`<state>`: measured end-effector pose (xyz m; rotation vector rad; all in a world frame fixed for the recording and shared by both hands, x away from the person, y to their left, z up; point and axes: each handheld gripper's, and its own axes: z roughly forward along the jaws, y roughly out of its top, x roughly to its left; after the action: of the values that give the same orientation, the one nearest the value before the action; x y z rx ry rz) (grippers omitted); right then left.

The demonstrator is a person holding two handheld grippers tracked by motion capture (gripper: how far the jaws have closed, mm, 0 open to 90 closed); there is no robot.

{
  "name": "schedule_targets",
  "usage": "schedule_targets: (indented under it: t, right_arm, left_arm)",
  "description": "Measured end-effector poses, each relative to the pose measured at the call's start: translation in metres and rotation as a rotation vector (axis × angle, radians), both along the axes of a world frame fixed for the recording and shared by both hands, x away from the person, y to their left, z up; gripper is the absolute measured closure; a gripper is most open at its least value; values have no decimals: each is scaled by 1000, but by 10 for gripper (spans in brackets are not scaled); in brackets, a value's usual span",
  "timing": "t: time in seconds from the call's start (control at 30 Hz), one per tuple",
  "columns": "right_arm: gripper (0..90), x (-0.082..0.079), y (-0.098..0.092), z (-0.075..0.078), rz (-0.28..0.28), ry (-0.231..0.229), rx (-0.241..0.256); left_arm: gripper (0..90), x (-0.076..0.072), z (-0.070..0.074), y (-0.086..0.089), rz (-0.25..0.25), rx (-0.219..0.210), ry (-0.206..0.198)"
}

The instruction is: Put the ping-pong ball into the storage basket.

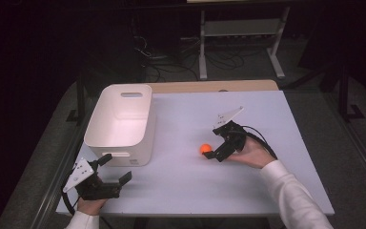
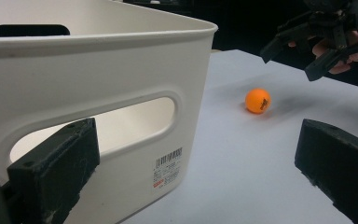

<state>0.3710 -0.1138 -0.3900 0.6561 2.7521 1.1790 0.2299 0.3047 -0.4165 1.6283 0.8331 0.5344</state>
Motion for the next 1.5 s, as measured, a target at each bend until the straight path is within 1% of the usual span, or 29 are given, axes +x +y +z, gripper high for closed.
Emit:
schedule_targets:
  t: [0.07, 0.13, 0.17, 0.2, 0.3, 0.6, 0.63, 0.77, 0.8, 0.83, 0.9, 0.93, 0.97, 1.0, 1.03, 1.07, 1.13, 1.43, 1.47, 1.5]
  right_arm:
    - [0, 1, 1, -1, 4, -3, -7]
    - [0, 2, 3, -3, 8, 5, -11]
    - [0, 3, 4, -4, 10, 8, -10]
    - [0, 3, 5, -5, 11, 15, -10]
    - [0, 6, 7, -8, 22, 18, -19]
    - [0, 9, 11, -16, 29, 55, -29]
    - [0, 10, 11, -18, 36, 44, -34]
    - [0, 12, 12, -21, 38, 56, -39]
    - [0, 12, 13, -21, 39, 60, -37]
    - [0, 13, 13, -22, 37, 64, -42]
    - [0, 13, 13, -23, 39, 68, -46]
    - [0, 13, 14, -24, 38, 77, -47]
    - [0, 14, 14, -25, 41, 73, -52]
    - [0, 14, 14, -26, 42, 78, -54]
    - [0, 15, 14, -27, 45, 75, -65]
    - [0, 17, 14, -28, 62, 57, -59]
    - [0, 17, 14, -29, 52, 65, -68]
    - [0, 19, 17, -35, 64, 72, -82]
    - [0, 18, 17, -35, 56, 78, -90]
    - [0, 19, 17, -36, 61, 72, -87]
  left_arm:
    - [0, 0, 0, 0, 0, 0, 0]
    - [0, 0, 0, 1, -2, 12, -1]
    - [0, 0, 0, 0, -1, 4, -2]
    - [0, 0, 0, 1, -3, 13, -2]
    - [0, 0, 0, 1, -2, 12, -1]
    - [0, 0, 0, 1, -2, 11, -1]
    - [0, 0, 0, 1, -2, 11, -1]
    - [0, 0, 0, 0, -1, 3, -1]
    - [0, 0, 0, 0, -2, 10, -1]
    - [0, 0, 0, 0, -2, 1, -1]
    - [0, 0, 0, 0, -3, 4, -1]
    - [0, 0, 0, 0, -2, 2, 0]
    - [0, 0, 0, 0, -2, 4, 0]
    - [0, 0, 0, 0, -3, 2, 0]
    - [0, 0, 0, 0, -3, 3, 0]
    - [0, 0, 0, 0, -3, 2, 0]
    - [0, 0, 0, 0, -3, 3, 0]
    - [0, 0, 0, 0, -3, 4, 1]
    - [0, 0, 0, 0, -3, 3, 0]
    - [0, 0, 0, 0, -3, 2, 0]
